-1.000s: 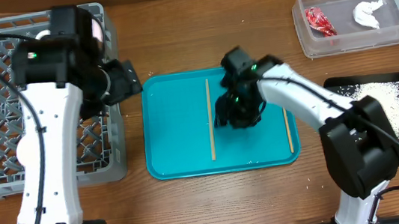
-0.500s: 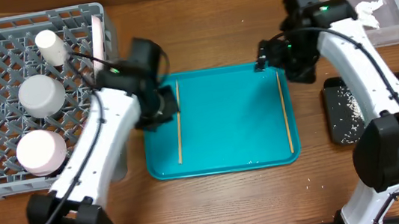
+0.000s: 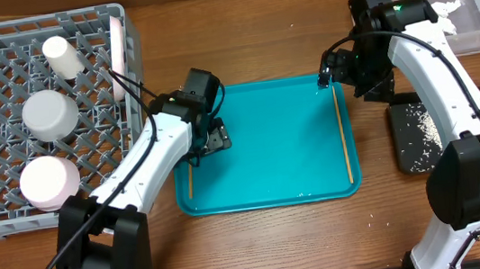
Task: Sort waste into correct bins and load items into the dishwasher
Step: 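Lower the left gripper onto the separated chopstick and grasp it, then carry the chopstick left and drop it into the dish rack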
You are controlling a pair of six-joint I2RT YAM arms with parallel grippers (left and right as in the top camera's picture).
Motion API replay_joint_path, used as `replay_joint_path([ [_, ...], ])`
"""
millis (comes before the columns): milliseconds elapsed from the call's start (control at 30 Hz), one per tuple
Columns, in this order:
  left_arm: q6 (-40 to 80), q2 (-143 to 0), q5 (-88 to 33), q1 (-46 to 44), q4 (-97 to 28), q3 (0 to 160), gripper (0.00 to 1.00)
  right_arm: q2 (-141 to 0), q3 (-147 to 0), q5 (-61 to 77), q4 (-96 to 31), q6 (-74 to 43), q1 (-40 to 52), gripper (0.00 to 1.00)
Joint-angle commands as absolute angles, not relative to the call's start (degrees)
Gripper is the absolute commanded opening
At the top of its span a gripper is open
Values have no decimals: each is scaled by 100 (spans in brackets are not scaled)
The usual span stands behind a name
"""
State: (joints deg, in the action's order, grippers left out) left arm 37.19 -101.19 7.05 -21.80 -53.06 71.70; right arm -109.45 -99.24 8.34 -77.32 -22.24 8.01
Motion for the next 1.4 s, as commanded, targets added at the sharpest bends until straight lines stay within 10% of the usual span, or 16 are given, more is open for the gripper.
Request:
replay_joint_path([
  [0, 2751, -10289, 919, -2025, -5087, 7172, 91, -10812, -10018, 340, -7686, -2209, 794, 100],
  [633, 1024, -11037, -454, -1280, -4368, 7172, 80, -10812, -10018, 89, -7813, -2206, 797, 100],
  [833, 1085, -11037, -451, -1378, -4394, 7118, 54, -10812, -10018, 91, -7811, -2209, 797, 100],
  [1067, 1417, -11037, -281, -1514, -4261, 6785, 49, -10812, -10018, 91, -7811, -2209, 797, 100],
  [1267, 1632, -11037, -152, -1514, -4283, 6796, 4, -10812, -10018, 91, -7811, -2209, 797, 100],
  [1367, 1634, -11026, -231, -1514, -4589, 6993, 4, -10812, -10018, 91, -7811, -2209, 797, 100],
])
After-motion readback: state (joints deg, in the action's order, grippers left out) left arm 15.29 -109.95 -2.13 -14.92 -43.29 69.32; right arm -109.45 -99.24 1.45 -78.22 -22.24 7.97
